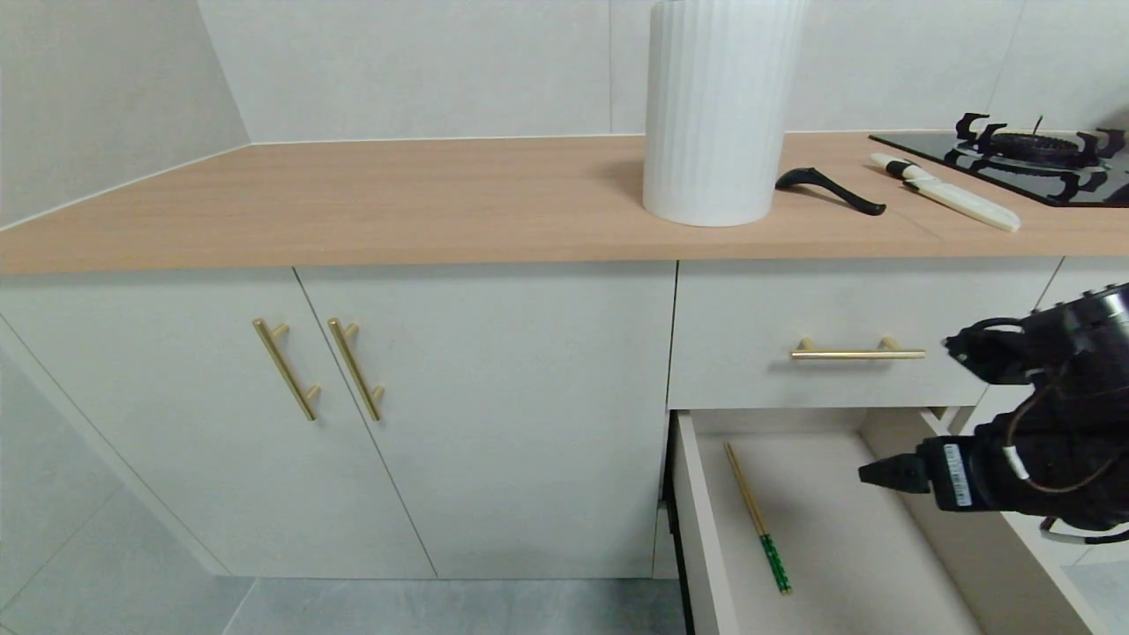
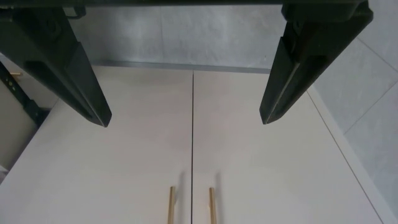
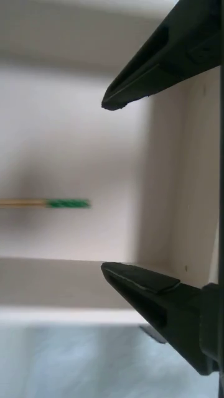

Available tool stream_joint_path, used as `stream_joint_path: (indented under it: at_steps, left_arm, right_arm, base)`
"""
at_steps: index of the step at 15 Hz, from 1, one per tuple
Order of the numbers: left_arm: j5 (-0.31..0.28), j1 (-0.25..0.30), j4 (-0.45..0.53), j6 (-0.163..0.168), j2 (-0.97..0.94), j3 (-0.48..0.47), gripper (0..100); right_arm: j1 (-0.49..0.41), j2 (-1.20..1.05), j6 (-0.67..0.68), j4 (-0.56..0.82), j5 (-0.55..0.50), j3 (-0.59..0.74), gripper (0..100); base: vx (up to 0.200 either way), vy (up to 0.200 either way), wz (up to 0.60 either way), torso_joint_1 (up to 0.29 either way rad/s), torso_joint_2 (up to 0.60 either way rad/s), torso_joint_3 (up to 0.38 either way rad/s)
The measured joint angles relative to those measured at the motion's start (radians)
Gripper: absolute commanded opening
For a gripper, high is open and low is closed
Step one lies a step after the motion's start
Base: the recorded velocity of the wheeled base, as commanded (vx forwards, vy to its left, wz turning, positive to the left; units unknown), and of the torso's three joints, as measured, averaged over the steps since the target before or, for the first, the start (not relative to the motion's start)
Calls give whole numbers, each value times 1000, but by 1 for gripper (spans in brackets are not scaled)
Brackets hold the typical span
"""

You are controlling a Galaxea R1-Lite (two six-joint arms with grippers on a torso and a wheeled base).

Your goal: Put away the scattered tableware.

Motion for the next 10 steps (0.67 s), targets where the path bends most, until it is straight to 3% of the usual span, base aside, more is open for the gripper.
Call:
stream_joint_path:
  at_steps: [4,7,10]
  left_arm:
    - [0,0,0,0,0,0,100]
    - [0,0,0,0,0,-1,100]
    - [0,0,-1,0,0,0,100]
  right_arm:
    - [-33,-130,-51,12,8,-3,100]
    - [-36,-156,-54,6,9,4,100]
    - [-30,-160,-54,4,9,10,100]
  base:
    - [0,0,0,9,-40,-35]
    - [0,0,0,79,-207,-271]
    - [0,0,0,126,-525,-318]
